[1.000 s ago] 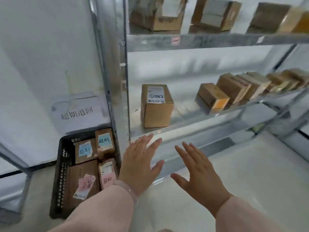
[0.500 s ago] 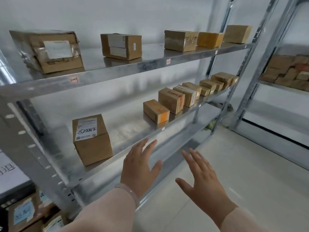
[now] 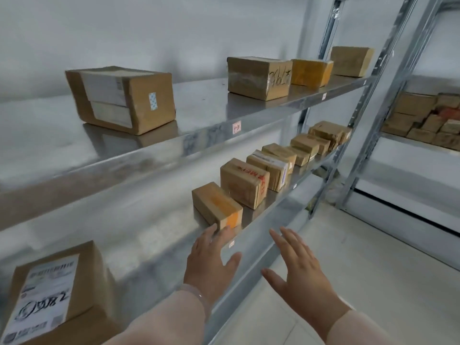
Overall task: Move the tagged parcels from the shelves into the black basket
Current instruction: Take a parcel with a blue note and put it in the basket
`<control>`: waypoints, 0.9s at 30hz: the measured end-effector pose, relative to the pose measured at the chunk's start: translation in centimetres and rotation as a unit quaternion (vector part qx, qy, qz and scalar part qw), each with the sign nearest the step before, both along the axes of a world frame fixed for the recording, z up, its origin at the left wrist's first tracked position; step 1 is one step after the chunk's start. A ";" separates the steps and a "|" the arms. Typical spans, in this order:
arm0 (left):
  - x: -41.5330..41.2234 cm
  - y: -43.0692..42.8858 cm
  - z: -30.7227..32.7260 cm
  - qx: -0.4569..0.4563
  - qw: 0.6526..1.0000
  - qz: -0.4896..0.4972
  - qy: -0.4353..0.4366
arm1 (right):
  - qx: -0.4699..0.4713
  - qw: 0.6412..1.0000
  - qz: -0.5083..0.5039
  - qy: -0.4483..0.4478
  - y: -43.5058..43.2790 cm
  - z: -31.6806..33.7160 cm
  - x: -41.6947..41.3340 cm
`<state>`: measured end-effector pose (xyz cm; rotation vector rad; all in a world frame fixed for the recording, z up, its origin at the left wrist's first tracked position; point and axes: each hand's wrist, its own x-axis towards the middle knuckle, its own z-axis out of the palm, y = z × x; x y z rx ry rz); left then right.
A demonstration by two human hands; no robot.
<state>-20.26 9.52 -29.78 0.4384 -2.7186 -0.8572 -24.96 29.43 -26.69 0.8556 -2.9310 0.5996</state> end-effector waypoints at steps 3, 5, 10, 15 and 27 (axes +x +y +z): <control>-4.2 -1.7 -0.2 0.025 1.000 0.014 -0.008 | -0.003 1.000 -0.007 -0.024 -1.4 -0.5 -3.2; -6.4 -2.2 -0.5 0.051 0.998 0.025 -0.019 | 0.006 0.999 -0.004 -0.036 -1.8 -1.1 -4.6; -10.4 -3.0 -1.8 0.113 0.989 0.063 -0.072 | 0.000 0.999 0.001 -0.050 -2.8 -2.5 -8.7; -13.4 -3.7 -2.5 0.192 0.969 0.135 -0.084 | -0.012 0.996 0.057 -0.073 -5.0 -3.1 -13.7; -22.8 -1.8 -3.2 0.096 0.918 0.339 -0.182 | 0.005 0.965 0.256 -0.065 -7.8 -2.6 -26.7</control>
